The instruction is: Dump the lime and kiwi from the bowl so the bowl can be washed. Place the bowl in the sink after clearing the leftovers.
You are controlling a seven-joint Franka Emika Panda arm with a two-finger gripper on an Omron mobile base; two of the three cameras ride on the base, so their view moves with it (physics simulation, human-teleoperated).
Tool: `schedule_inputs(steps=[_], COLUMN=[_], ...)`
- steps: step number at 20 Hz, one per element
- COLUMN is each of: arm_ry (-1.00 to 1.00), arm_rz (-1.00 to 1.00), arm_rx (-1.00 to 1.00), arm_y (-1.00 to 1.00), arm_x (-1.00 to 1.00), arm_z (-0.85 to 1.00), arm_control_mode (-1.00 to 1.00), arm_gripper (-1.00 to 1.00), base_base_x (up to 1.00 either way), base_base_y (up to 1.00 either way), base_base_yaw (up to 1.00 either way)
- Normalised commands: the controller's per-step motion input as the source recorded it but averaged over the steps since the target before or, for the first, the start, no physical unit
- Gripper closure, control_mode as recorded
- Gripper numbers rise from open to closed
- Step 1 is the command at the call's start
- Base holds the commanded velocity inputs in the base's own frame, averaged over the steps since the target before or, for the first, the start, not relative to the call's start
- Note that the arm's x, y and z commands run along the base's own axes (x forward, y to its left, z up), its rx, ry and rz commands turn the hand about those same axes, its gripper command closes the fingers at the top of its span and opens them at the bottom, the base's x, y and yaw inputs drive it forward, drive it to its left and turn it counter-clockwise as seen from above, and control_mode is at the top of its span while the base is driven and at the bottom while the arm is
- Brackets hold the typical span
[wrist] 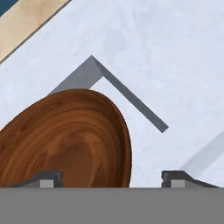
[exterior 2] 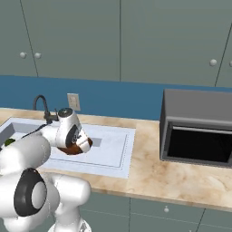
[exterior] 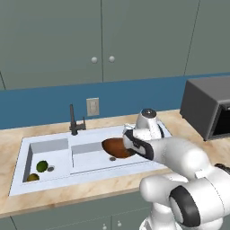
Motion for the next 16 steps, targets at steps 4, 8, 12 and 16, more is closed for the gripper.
schedule_inputs(steps=[4, 8, 12, 16], arm_ry=[-0.23, -0.24, -0.19, -0.21], arm_rz=[0.0, 0.0, 0.0, 0.0], arm_rx=[0.0, 0.0, 0.0, 0.0], arm_y=[-0.01, -0.14, 0.0, -0.04], arm_x=[-0.86, -1.0, -1.0, -1.0], arm_z=[1.0, 1.0, 1.0, 1.0], arm_control_mode=[-1.0, -1.0, -1.0, -1.0], arm_gripper=[-1.0, -1.0, -1.0, -1.0], base_base_x=[0.0, 0.0, 0.0, 0.0], base_base_y=[0.0, 0.0, 0.0, 0.0], base_base_yaw=[0.0, 0.0, 0.0, 0.0])
